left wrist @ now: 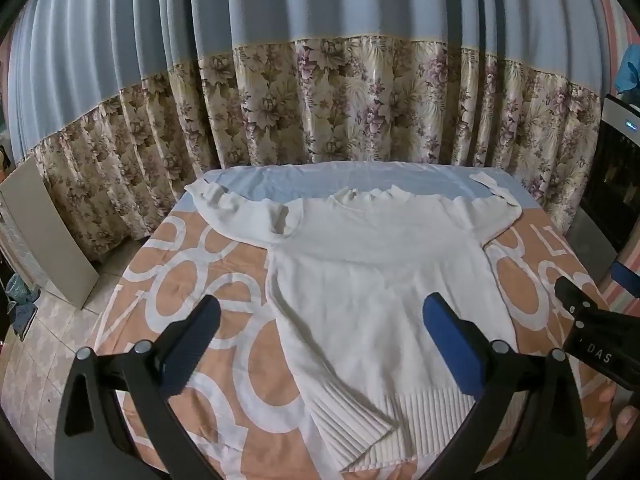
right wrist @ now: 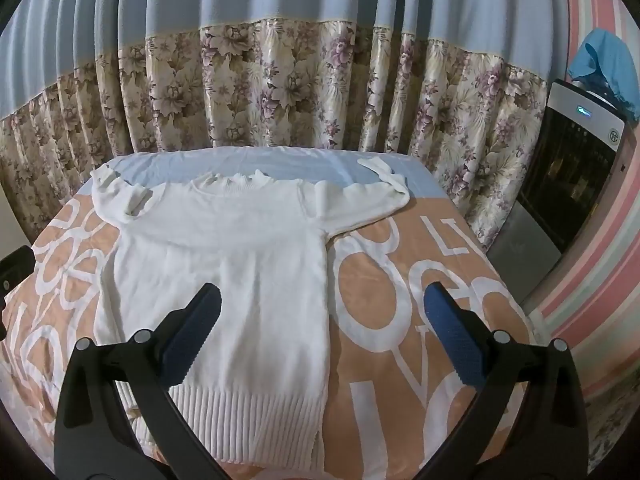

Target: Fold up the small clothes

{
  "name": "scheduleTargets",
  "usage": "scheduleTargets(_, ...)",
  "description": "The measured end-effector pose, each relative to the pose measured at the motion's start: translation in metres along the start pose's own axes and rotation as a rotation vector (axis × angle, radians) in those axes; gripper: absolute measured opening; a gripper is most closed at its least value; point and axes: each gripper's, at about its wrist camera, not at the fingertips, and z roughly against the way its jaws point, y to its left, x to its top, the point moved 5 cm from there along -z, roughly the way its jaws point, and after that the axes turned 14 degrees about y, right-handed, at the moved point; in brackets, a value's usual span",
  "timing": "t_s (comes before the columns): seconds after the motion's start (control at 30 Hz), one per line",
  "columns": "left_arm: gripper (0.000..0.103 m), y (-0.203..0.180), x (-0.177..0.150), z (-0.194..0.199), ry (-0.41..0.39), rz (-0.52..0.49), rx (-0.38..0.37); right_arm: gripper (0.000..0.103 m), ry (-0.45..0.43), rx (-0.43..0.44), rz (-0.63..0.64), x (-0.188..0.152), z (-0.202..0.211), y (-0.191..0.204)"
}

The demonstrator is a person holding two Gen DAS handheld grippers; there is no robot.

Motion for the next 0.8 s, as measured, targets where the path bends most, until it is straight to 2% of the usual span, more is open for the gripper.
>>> scheduleTargets(0.8,0.101,-0.0008,0.0013,0.0007,0.001,0.004,-0.002,0.1,-0.001,0.001,-0.004,0.0019,-0.0009,0.0021)
